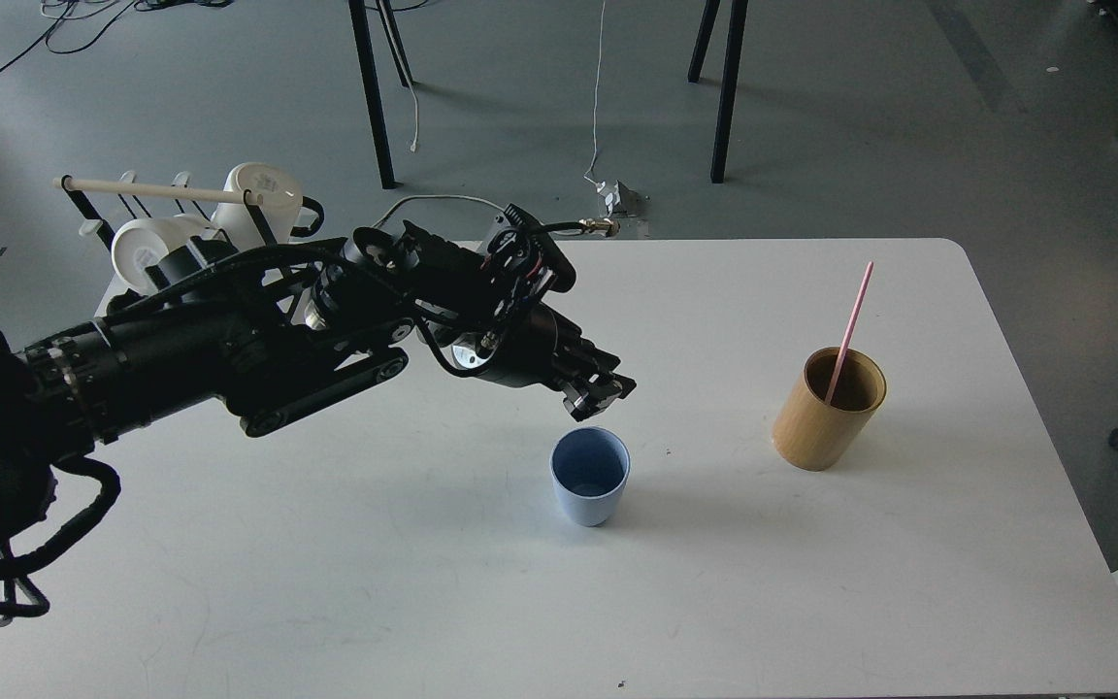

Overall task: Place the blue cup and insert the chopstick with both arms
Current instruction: 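Release the blue cup and raise the left arm away, then reach the right gripper to the pink straw in the tan cup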

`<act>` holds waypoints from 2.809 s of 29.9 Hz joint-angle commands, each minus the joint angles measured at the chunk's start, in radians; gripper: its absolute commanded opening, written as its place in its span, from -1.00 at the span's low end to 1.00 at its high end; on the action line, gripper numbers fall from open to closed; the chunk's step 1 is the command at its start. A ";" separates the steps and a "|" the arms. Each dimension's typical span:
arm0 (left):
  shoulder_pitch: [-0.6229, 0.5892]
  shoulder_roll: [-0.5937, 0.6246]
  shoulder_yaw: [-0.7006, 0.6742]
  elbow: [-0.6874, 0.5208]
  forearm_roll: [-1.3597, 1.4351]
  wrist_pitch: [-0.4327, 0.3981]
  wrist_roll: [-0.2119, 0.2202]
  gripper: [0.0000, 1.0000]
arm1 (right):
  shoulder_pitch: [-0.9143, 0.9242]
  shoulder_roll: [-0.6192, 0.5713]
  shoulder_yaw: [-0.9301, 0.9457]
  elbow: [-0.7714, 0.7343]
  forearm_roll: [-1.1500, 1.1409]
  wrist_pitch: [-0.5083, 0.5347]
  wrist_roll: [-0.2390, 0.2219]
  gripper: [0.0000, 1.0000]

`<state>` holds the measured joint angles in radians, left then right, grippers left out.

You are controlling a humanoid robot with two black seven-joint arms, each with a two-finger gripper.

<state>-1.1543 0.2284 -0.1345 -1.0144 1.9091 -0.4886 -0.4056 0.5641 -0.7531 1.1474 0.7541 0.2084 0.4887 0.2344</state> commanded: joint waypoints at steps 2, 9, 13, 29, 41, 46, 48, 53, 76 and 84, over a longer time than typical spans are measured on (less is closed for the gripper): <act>-0.005 0.075 -0.105 -0.001 -0.184 0.000 -0.002 -0.13 | -0.010 -0.074 -0.072 0.014 -0.032 0.000 -0.001 0.99; 0.033 0.154 -0.361 0.071 -0.732 0.000 -0.002 0.51 | -0.012 -0.275 -0.225 0.188 -0.206 0.000 0.003 0.97; 0.053 0.149 -0.441 0.207 -1.193 0.000 -0.002 0.99 | -0.012 -0.336 -0.227 0.286 -0.375 0.000 0.003 0.97; 0.182 0.150 -0.442 0.438 -2.015 0.000 0.002 0.99 | 0.002 -0.393 -0.275 0.720 -1.373 -0.130 -0.036 0.97; 0.238 0.147 -0.445 0.487 -2.020 0.000 -0.001 0.99 | 0.020 -0.040 -0.388 0.513 -1.851 -0.128 -0.032 0.65; 0.257 0.152 -0.445 0.490 -2.020 0.000 -0.002 0.99 | 0.092 -0.008 -0.517 0.444 -1.857 -0.131 -0.033 0.45; 0.257 0.152 -0.448 0.490 -2.020 0.000 -0.004 0.99 | 0.115 0.017 -0.551 0.416 -1.857 -0.144 -0.033 0.38; 0.257 0.152 -0.450 0.490 -2.023 0.000 -0.004 0.99 | 0.142 0.049 -0.600 0.401 -1.903 -0.150 -0.038 0.17; 0.255 0.172 -0.451 0.490 -2.023 0.000 -0.010 0.99 | 0.152 -0.018 -0.600 0.459 -1.923 -0.162 -0.047 -0.99; 0.255 0.177 -0.451 0.490 -2.023 0.000 -0.009 0.99 | 0.240 -0.196 -0.563 0.660 -1.905 -0.162 -0.052 -0.99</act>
<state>-0.8994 0.4039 -0.5861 -0.5246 -0.1136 -0.4886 -0.4153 0.7606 -0.8896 0.5605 1.3515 -1.7083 0.3266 0.1844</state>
